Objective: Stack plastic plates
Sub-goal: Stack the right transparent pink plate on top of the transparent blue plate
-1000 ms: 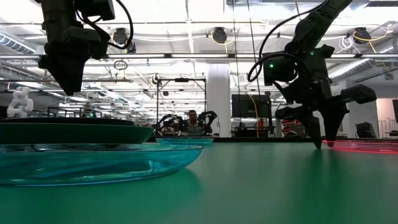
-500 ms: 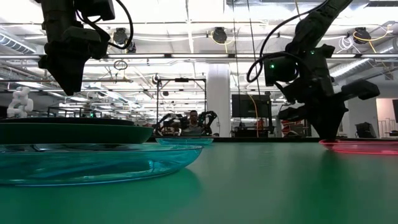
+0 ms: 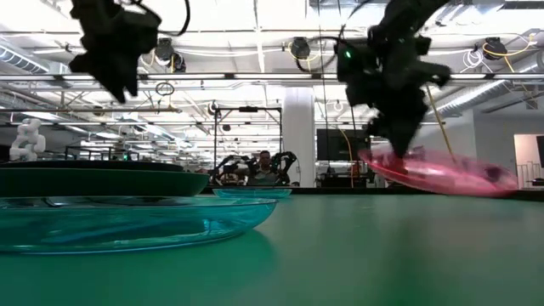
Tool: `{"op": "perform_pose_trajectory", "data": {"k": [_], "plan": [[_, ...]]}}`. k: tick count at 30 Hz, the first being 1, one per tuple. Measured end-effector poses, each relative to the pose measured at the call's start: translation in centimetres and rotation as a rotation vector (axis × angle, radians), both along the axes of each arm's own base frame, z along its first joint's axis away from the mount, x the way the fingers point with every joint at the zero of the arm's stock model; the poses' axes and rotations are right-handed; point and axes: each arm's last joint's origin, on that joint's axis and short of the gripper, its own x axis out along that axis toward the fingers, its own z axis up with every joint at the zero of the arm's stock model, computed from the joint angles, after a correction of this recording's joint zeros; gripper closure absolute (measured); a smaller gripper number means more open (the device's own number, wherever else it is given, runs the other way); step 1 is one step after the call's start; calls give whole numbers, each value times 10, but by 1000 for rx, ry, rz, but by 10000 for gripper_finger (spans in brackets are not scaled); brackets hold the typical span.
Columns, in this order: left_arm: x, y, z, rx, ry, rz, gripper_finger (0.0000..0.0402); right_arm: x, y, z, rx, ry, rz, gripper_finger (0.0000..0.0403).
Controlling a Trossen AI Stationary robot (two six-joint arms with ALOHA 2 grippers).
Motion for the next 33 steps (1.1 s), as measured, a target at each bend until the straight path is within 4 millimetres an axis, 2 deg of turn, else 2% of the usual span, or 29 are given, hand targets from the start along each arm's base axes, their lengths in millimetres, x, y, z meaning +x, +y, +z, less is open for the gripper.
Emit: {"op": "perform_pose_trajectory", "data": {"k": [8, 17, 25, 33], "plan": [[3, 3, 38, 98, -119, 37, 227, 21, -8, 38, 40, -43, -339, 402], [9, 3, 48, 52, -221, 56, 224, 43, -5, 64, 92, -143, -635, 403], [11, 1, 48, -80, -288, 266, 154, 61, 8, 73, 134, -249, -846, 403], [17, -2, 52, -84, -357, 243, 90, 72, 13, 81, 211, -349, -1029, 403]]}}
